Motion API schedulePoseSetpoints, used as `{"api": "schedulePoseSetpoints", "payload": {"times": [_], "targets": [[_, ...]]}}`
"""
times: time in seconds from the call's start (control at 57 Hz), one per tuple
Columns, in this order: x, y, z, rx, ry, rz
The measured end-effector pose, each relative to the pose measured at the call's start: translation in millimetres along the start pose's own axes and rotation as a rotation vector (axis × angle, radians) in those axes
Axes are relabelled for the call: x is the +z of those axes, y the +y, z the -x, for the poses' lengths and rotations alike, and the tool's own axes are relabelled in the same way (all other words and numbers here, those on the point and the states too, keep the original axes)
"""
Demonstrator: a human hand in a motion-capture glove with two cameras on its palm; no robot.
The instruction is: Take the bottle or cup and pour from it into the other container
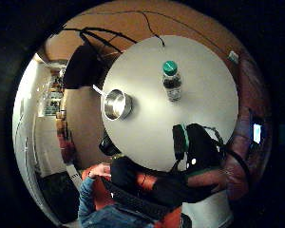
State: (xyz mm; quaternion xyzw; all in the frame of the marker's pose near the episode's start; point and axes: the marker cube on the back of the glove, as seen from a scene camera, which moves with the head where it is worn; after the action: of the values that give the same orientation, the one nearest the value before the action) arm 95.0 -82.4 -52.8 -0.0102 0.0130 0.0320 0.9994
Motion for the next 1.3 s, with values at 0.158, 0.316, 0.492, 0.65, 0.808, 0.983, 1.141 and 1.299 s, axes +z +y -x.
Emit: {"api": "schedulePoseSetpoints", "payload": {"times": [0.158, 0.316, 0.492, 0.65, 0.808, 0.983, 1.141, 1.299], "targets": [[-2.0, 8.1, -19.2, -0.014, 0.004, -0.005], [-7.5, 15.5, -41.6, -0.005, 0.021, -0.009], [-8.4, 17.8, -65.3, 0.013, 0.042, -0.004], [-1.8, 16.8, -82.8, 0.017, 0.037, 0.016], [18.2, 9.3, -94.5, 0.005, -0.092, 0.042], [50.3, -7.9, -92.7, -0.020, -0.219, 0.079], [84.3, -22.0, -86.6, -0.039, -0.286, 0.083], [119.4, -40.0, -72.4, -0.033, -0.420, 0.064]]}}
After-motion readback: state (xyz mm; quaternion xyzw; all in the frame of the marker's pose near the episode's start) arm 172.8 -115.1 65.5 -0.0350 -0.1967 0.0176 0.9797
